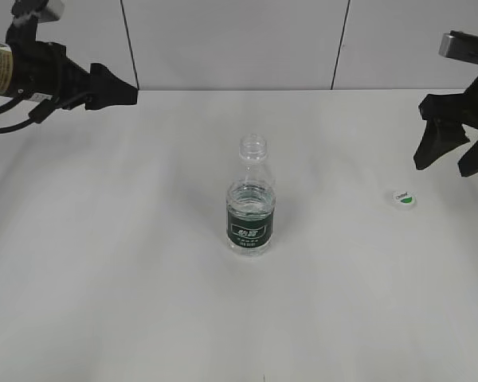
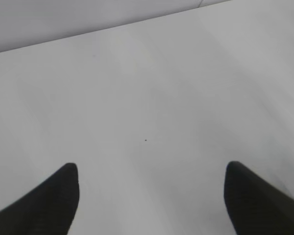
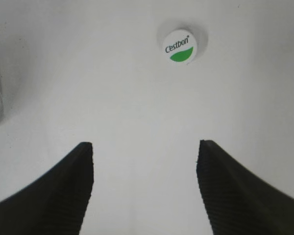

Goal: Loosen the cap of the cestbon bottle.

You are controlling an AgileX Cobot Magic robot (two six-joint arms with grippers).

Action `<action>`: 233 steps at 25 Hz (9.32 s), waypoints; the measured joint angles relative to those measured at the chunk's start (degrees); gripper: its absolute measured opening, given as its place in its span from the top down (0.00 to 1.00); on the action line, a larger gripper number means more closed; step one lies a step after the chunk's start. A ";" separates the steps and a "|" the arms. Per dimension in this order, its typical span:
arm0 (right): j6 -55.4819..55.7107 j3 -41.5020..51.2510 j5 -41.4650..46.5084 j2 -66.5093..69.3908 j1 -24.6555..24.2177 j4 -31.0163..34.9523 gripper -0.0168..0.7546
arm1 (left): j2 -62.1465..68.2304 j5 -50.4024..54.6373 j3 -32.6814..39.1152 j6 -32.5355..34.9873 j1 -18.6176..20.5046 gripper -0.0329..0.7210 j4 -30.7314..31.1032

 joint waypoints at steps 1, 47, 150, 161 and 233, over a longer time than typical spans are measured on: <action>0.00 0.00 0.40 -0.05 0.00 0.00 0.32 | -0.18 0.00 -0.04 -1.21 0.22 0.22 0.75; -1.83 37.62 9.31 -93.32 0.00 -14.35 0.32 | -1.78 -16.04 -0.34 -8.40 3.46 0.31 2.16; 0.12 42.81 6.71 -101.82 0.00 -15.71 0.32 | -23.17 46.47 15.51 -1.33 -9.65 0.32 -15.05; 0.17 42.81 6.71 -101.82 0.00 -15.71 0.32 | -26.73 62.28 15.51 44.43 -15.50 0.32 -61.71; 0.17 42.81 6.71 -101.82 0.00 -15.75 0.32 | -91.62 99.00 34.96 97.22 -5.24 0.32 -109.57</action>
